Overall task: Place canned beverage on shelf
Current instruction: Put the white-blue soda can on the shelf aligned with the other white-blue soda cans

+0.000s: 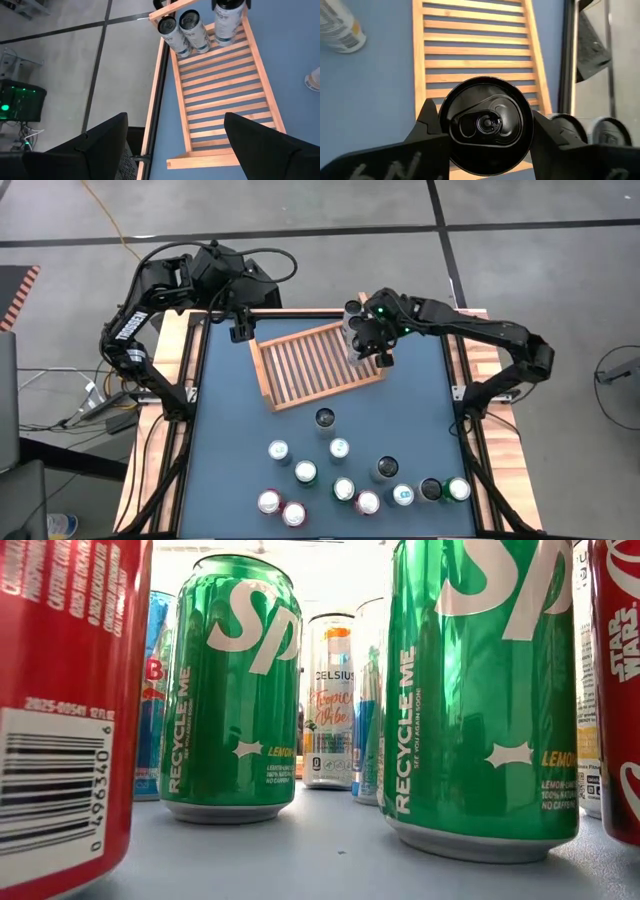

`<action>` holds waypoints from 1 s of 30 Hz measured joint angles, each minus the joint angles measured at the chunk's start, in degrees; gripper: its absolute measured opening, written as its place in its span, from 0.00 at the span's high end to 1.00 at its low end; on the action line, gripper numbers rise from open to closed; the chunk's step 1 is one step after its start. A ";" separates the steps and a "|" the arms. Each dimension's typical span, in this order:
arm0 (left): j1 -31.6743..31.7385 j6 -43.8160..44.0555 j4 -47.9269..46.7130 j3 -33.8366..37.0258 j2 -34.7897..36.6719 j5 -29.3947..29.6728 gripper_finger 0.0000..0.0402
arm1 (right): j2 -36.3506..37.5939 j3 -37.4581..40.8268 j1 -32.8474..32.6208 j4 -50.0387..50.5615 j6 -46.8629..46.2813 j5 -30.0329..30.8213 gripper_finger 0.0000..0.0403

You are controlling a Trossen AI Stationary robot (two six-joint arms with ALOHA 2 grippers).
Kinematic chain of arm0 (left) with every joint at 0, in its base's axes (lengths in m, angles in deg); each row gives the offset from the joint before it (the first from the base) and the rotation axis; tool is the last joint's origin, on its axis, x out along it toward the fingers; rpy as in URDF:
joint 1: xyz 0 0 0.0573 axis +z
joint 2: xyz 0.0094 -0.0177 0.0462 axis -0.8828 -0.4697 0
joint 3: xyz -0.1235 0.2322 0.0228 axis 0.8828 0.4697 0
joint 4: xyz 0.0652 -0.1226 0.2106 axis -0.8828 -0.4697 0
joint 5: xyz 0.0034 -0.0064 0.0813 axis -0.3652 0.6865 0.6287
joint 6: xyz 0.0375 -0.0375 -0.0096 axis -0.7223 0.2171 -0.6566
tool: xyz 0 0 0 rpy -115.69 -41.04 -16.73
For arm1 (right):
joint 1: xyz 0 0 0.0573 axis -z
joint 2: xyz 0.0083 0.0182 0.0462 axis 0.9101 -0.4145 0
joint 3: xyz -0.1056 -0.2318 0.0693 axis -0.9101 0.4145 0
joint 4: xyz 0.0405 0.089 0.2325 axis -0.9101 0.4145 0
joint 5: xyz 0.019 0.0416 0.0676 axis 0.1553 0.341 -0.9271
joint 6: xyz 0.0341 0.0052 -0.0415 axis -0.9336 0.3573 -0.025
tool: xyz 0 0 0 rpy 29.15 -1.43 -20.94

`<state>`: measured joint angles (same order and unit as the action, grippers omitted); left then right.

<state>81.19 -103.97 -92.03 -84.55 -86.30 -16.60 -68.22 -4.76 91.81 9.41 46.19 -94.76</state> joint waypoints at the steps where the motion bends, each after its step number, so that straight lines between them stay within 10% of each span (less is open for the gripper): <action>1: 0.02 0.07 0.08 0.00 0.00 0.01 0.21 | -0.21 0.02 0.79 0.55 0.10 -1.52 0.65; 30: 0.02 1.34 0.33 0.00 -0.02 1.60 0.21 | -5.93 0.11 7.03 1.87 7.02 -6.07 0.65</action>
<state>81.21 -102.63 -91.70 -84.55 -86.33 -15.01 -74.16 -4.65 98.84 11.28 53.21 -100.83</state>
